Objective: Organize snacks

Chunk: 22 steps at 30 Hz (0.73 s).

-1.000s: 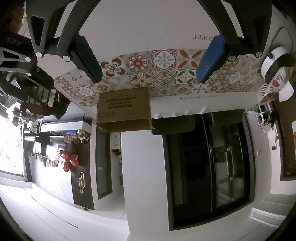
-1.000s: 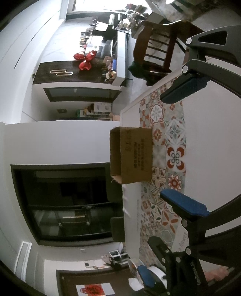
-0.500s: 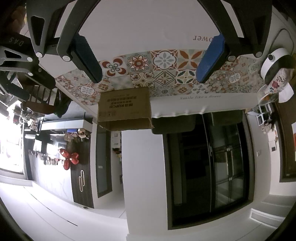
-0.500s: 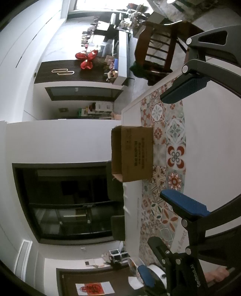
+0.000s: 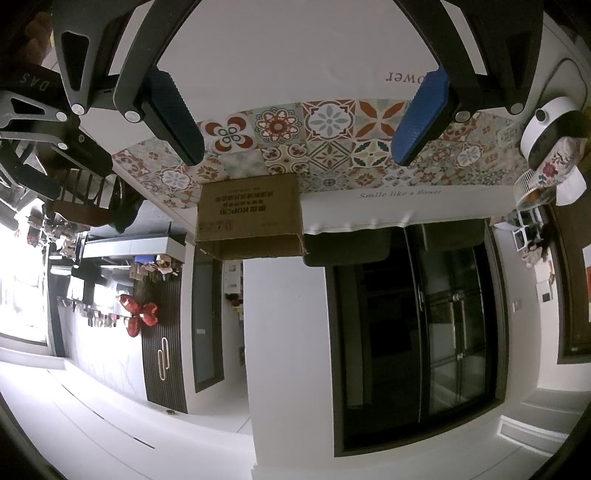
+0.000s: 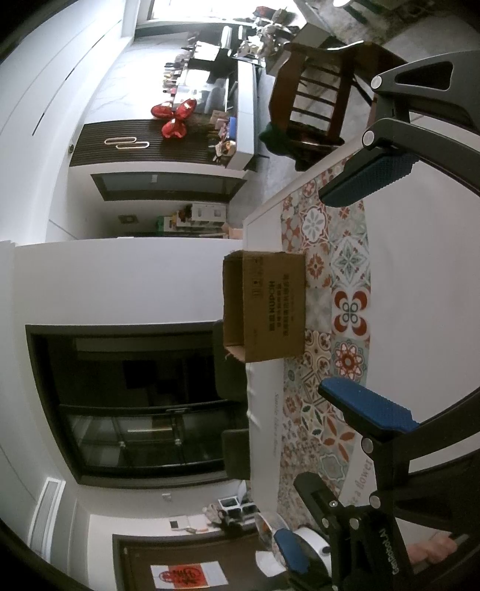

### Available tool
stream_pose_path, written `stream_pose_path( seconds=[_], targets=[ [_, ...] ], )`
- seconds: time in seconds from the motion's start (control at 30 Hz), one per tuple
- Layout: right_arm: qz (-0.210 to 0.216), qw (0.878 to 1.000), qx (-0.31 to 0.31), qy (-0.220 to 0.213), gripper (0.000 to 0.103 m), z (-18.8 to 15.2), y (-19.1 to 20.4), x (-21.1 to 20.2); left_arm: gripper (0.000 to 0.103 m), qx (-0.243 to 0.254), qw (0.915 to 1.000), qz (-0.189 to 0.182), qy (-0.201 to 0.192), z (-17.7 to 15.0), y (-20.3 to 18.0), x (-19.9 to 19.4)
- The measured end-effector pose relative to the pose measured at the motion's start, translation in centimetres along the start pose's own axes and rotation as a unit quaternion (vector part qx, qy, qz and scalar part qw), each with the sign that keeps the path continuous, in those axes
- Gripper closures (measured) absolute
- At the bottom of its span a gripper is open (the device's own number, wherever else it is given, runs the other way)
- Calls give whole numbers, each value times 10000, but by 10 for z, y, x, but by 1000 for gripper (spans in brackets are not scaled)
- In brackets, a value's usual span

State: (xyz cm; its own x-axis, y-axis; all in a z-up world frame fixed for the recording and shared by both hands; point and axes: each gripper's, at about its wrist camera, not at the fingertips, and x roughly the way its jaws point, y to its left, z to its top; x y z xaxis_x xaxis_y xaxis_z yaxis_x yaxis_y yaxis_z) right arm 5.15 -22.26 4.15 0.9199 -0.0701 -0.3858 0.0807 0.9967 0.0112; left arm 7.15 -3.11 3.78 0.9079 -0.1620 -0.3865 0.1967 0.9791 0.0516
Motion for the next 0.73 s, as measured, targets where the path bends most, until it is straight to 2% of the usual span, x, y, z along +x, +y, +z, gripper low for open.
stream_pose_path(
  seconds=[0.73],
  targets=[
    [5,10000,-10,-13,9,0,1,-1,0,-13,10000,-31,5,-1,-1,-3]
  ],
)
